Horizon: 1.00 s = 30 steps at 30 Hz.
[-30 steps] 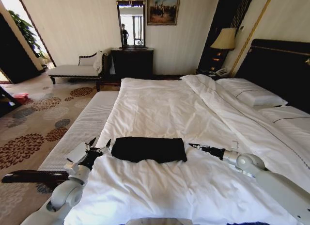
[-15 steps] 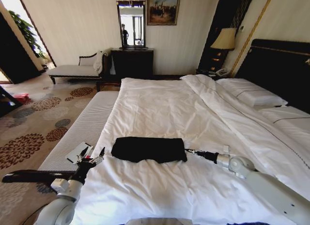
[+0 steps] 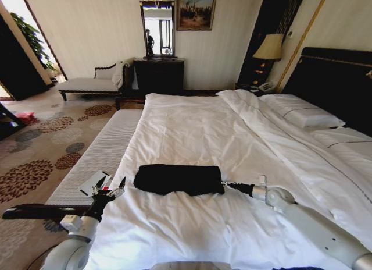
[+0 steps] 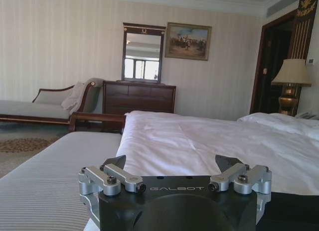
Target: Fold the clothes on the bed.
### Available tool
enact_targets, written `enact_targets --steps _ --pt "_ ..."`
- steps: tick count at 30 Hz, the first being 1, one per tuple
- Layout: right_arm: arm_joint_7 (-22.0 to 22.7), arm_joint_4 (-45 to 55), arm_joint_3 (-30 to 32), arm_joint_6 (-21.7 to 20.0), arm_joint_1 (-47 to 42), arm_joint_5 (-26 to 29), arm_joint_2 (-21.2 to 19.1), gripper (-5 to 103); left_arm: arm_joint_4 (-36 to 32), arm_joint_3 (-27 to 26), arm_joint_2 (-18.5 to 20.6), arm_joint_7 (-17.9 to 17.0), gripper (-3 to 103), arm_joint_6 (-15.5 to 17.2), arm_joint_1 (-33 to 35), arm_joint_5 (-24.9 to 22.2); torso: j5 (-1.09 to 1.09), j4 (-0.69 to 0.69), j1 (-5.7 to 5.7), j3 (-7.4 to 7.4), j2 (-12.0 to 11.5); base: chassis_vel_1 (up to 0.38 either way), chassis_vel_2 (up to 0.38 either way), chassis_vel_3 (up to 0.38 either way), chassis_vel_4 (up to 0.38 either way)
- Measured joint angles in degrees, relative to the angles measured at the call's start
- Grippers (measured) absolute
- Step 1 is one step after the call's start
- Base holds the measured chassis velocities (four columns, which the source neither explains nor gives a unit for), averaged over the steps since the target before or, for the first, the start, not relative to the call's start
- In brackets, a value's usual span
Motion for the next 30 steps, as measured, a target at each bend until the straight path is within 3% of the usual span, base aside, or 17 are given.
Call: enact_targets --steps 15,17,19,22,28,30 --pt "4.6 0.1 -7.6 0.4 7.1 1.8 1.6 101 0.1 0.1 0.1 0.0 100 0.0 -0.1 -0.1 0.01 0.02 0.02 0.01 0.0 0.000 0.000 0.000 0.000" --pt "4.8 -0.1 -7.9 0.6 7.3 1.5 1.9 91 0.1 0.1 0.1 0.0 100 0.0 -0.1 -0.1 0.01 0.00 0.01 0.01 0.0 0.000 0.000 0.000 0.000" --pt "4.8 -0.1 -7.9 0.6 7.3 1.4 1.9 91 0.1 0.1 0.1 0.0 100 0.0 -0.1 -0.1 0.01 0.00 0.01 0.01 0.0 0.000 0.000 0.000 0.000" --pt "4.7 0.2 -7.1 0.6 6.3 1.0 1.9 76 0.1 0.1 0.1 0.0 100 0.0 -0.1 -0.1 0.01 0.01 0.01 0.01 0.0 0.000 0.000 0.000 0.000" --pt "4.8 1.0 -5.0 0.6 3.9 0.7 2.4 59 0.1 0.1 0.1 0.0 100 0.1 -0.1 -0.1 0.02 0.00 0.01 0.01 0.0 0.000 0.000 0.000 0.000" --pt "4.9 1.1 -3.8 0.6 3.1 0.4 2.9 48 0.1 0.1 0.1 0.0 100 0.1 -0.1 -0.1 0.02 0.00 0.01 0.01 0.0 0.000 0.000 0.000 0.000"
